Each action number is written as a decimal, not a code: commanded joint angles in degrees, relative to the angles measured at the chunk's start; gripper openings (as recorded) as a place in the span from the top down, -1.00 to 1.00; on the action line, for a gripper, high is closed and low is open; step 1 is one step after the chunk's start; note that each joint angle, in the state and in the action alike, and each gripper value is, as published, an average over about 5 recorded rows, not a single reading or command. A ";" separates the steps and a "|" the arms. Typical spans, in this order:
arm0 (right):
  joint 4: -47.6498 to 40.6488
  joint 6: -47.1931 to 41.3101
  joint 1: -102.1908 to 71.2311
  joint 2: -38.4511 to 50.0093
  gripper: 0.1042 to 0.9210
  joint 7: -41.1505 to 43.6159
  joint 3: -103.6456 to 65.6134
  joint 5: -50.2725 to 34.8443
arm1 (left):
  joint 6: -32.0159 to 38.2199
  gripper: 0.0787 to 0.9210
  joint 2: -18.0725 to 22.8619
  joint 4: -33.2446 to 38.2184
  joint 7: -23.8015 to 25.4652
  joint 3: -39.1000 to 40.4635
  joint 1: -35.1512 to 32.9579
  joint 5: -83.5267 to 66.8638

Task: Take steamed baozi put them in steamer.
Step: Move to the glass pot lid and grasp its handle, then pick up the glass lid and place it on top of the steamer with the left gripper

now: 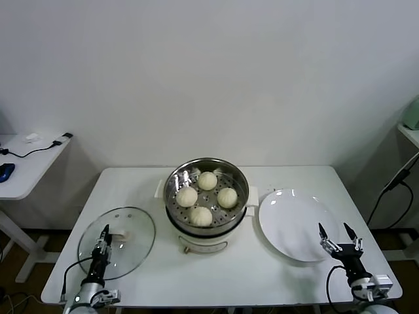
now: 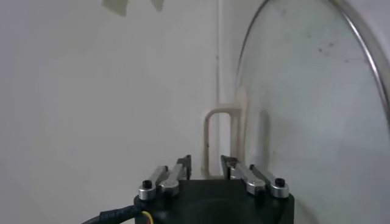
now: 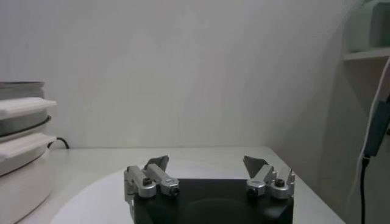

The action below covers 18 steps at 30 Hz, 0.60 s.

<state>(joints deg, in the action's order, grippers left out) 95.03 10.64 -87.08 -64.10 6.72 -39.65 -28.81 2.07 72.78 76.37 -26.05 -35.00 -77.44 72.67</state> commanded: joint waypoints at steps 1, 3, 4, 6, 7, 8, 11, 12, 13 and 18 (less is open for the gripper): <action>-0.16 0.28 -0.32 -0.26 -0.76 0.07 -0.13 -0.04 | -1.00 0.35 0.90 -1.55 0.25 -0.05 0.82 2.10; -0.22 0.40 -0.47 -0.40 -0.76 0.17 -0.13 0.00 | -1.05 0.47 1.26 -0.70 0.38 -0.11 0.86 1.78; -0.23 0.47 -0.55 -0.48 -0.76 0.23 -0.12 0.02 | -1.09 0.55 1.42 -0.04 0.53 -0.15 0.84 1.49; -0.23 0.55 -0.68 -0.64 -0.76 0.29 -0.10 0.07 | -1.26 0.68 1.65 1.47 0.99 -0.25 0.73 0.85; -0.21 0.58 -0.72 -0.76 -0.76 0.30 -0.10 0.12 | -1.37 0.75 1.73 2.51 1.39 -0.36 0.63 0.50; -0.18 0.59 -0.75 -0.88 -0.76 0.32 -0.11 0.17 | -1.50 0.80 1.75 3.55 1.83 -0.47 0.51 0.17; 0.07 0.60 -0.91 -1.21 -0.76 0.41 -0.16 0.34 | -2.03 0.87 1.35 7.60 3.69 -0.80 -0.21 -1.63; 0.19 0.59 -0.98 -1.27 -0.76 0.47 -0.17 0.40 | -2.28 0.87 1.07 9.05 4.34 -0.86 -0.54 -2.42; 0.33 0.58 -1.06 -1.31 -0.76 0.53 -0.20 0.46 | -2.64 0.87 0.66 10.83 5.15 -0.95 -0.96 -3.52; 1.09 0.50 -1.38 -1.40 -0.76 0.71 -0.61 0.56 | -5.55 0.87 -2.13 20.05 9.74 -2.05 -3.13 -8.79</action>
<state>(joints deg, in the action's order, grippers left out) 95.59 11.19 -88.34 -65.32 7.32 -40.08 -28.27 -0.32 73.55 81.91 -22.51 -36.03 -78.26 70.98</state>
